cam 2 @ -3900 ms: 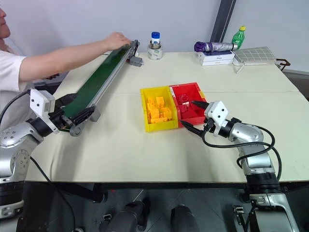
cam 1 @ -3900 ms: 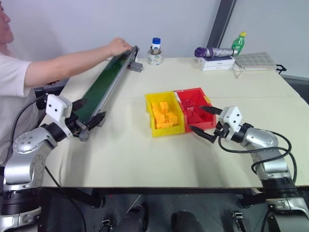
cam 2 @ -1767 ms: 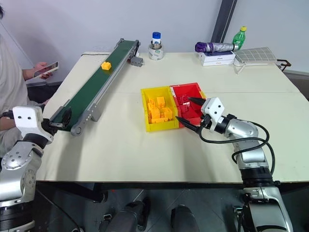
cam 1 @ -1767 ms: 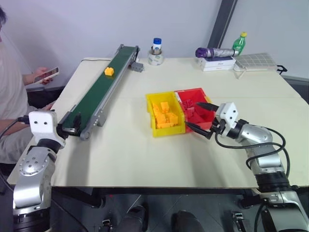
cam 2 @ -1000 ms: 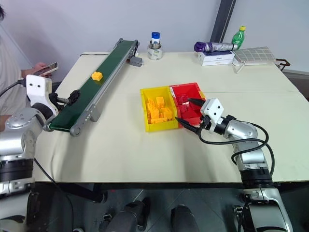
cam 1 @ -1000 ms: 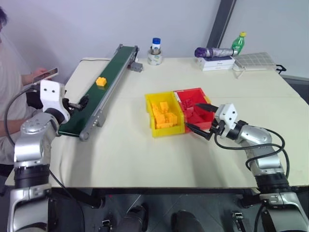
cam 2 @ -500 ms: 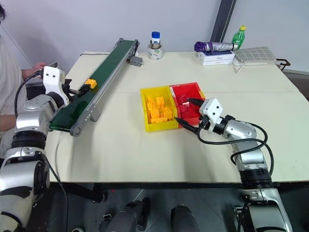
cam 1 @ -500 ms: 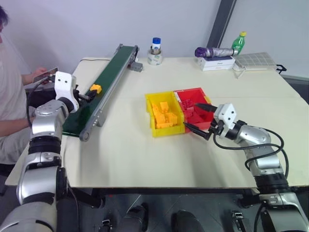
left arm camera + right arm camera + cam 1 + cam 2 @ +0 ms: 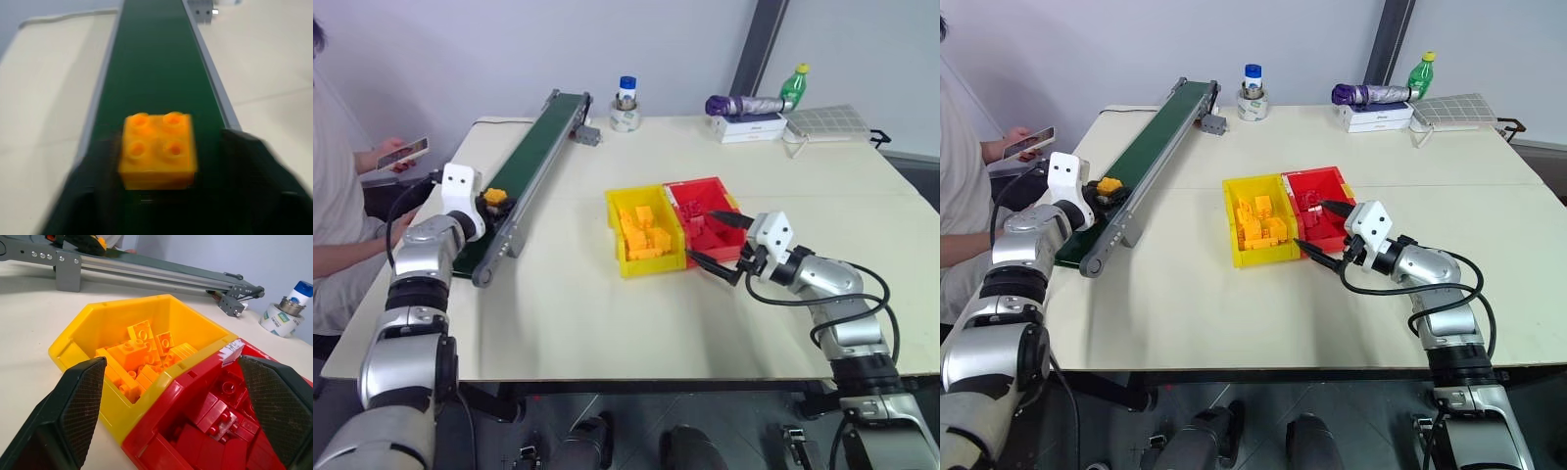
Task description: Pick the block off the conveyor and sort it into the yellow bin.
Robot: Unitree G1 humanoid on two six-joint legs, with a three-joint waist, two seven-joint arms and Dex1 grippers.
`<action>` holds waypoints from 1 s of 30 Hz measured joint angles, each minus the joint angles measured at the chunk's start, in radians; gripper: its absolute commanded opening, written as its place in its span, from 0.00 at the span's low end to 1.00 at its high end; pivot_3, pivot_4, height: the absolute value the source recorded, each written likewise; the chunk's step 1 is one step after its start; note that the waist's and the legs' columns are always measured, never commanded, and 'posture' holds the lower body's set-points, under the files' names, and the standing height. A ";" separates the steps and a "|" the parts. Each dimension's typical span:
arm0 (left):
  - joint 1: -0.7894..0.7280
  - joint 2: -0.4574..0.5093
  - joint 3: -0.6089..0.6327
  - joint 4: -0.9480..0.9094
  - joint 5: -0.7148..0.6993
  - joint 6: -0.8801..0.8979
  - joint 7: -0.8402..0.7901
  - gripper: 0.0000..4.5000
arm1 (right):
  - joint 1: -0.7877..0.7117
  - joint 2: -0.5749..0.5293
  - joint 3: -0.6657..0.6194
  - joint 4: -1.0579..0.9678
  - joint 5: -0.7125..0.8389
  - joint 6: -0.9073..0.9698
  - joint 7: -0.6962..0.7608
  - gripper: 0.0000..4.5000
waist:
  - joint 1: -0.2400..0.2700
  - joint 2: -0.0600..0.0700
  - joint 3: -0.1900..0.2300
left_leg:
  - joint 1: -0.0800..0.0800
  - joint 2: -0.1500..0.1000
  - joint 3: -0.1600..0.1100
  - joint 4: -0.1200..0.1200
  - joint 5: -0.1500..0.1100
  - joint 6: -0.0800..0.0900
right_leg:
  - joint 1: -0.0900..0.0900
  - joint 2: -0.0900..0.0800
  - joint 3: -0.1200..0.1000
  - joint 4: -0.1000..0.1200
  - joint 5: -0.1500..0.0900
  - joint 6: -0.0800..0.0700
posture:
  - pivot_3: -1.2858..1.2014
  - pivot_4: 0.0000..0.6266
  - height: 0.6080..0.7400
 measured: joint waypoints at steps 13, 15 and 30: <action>0.065 -0.223 -0.049 -0.501 -0.130 0.087 -0.047 0.29 | -0.004 0.000 0.001 0.001 0.000 -0.002 -0.002 1.00 | 0.008 0.000 0.000 | 0.001 -0.001 0.000 0.003 0.000 0.000 | 0.005 -0.001 -0.001 -0.001 0.000 0.000 | 0.52 0.24 1.00; 0.062 -0.274 -0.087 -0.501 -0.125 0.095 -0.038 0.29 | -0.006 0.001 0.001 0.001 -0.001 -0.002 -0.002 1.00 | 0.003 0.000 0.000 | 0.002 -0.001 0.000 0.002 0.000 0.000 | 0.004 0.000 -0.001 0.000 0.000 0.000 | 0.52 0.24 1.00; 0.037 -0.456 -0.180 -0.421 -0.074 0.064 -0.018 0.78 | 0.039 -0.010 -0.013 -0.046 0.000 0.005 -0.038 1.00 | -0.018 0.000 0.000 | 0.002 0.000 -0.001 0.002 0.001 0.002 | 0.004 0.000 -0.001 0.000 0.000 0.001 | 0.52 0.24 1.00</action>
